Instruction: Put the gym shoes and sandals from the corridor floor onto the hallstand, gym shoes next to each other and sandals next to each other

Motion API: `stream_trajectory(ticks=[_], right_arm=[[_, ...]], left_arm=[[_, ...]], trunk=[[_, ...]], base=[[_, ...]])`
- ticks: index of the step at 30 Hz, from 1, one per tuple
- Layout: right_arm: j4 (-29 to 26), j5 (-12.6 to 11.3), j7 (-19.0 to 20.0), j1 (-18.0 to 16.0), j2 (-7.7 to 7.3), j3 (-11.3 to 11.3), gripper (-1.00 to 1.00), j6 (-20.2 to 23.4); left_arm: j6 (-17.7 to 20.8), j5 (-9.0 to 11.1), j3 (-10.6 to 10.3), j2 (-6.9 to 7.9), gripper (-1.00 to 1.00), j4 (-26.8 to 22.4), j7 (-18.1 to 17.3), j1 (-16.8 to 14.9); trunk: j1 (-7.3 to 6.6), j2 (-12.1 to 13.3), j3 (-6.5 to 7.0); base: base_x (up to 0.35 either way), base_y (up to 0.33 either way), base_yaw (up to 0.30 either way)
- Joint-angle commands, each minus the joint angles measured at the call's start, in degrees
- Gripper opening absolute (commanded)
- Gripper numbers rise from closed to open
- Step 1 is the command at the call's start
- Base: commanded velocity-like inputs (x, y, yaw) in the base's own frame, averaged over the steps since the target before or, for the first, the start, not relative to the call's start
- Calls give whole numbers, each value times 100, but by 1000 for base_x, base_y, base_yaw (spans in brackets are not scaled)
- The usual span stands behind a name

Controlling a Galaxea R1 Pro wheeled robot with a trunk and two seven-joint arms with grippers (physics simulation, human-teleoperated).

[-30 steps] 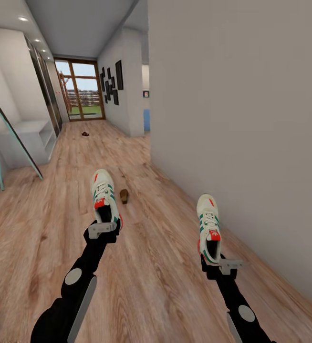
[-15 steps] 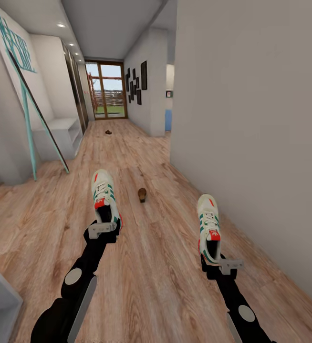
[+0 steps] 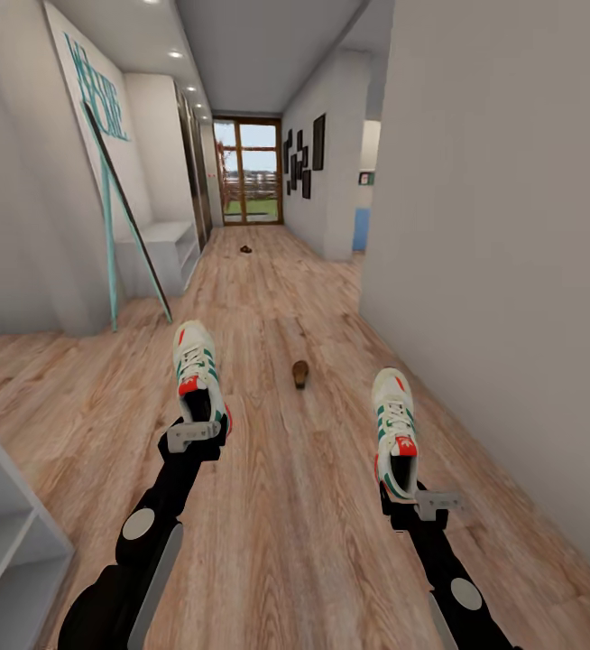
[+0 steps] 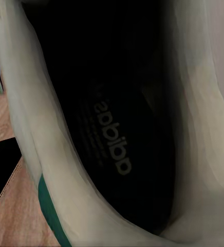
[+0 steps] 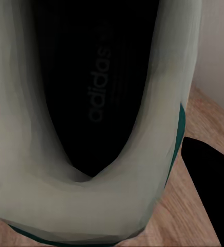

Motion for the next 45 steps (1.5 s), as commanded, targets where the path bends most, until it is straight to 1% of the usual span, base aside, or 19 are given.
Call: stream_trajectory(ticks=[1,24,45], right_arm=[[0,14,-3,-1,2,-6,-100,-15],[0,14,-3,-1,2,-6,-100,-15],[-1,14,-3,-1,2,-6,-100,-15]], left_arm=[[30,32,-11,1,-100,-7,42,-4],[30,32,-11,1,-100,-7,42,-4],[30,32,-13,-8,-100,-7,42,-4]], trunk=[[1,-2,-5],[1,-2,-5],[1,-2,-5]], base=[[175,-144,292],[226,-228,285],[227,-210,13]])
